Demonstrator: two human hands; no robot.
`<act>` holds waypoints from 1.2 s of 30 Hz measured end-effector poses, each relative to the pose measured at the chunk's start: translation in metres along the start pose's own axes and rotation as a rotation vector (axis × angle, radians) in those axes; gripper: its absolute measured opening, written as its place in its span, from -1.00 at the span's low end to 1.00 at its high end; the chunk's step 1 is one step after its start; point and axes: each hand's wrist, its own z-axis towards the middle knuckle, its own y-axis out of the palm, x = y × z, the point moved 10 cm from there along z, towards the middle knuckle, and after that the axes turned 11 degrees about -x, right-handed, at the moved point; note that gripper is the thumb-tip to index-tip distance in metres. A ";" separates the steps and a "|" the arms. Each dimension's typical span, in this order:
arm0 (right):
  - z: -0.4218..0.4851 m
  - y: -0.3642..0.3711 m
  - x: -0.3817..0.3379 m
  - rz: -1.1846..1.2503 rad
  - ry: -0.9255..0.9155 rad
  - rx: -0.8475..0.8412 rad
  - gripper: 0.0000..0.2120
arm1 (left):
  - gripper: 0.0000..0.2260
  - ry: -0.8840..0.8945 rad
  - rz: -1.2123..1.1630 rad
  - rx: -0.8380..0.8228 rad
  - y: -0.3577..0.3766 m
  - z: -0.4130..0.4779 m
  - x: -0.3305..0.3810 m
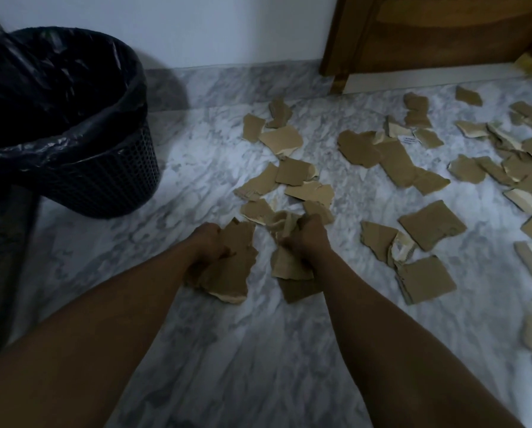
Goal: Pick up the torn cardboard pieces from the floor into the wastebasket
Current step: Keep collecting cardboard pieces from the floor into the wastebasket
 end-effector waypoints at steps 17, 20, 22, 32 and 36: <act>0.022 -0.026 -0.007 -0.276 0.020 -0.066 -0.64 | -0.44 0.012 0.011 -0.013 0.000 0.015 -0.003; 0.014 -0.004 -0.007 -0.319 0.022 -0.183 -0.55 | -0.47 0.031 0.023 0.000 0.000 0.012 0.000; 0.010 0.004 -0.001 -0.289 0.013 -0.194 -0.40 | -0.48 0.052 0.068 0.005 0.000 0.008 0.005; -0.017 0.002 0.020 -0.084 -0.012 -0.150 -0.60 | -0.45 0.386 0.459 -0.002 0.007 0.007 0.110; -0.031 -0.019 0.039 0.370 0.116 -0.085 -0.68 | -0.39 0.298 0.400 -0.092 0.009 0.017 0.104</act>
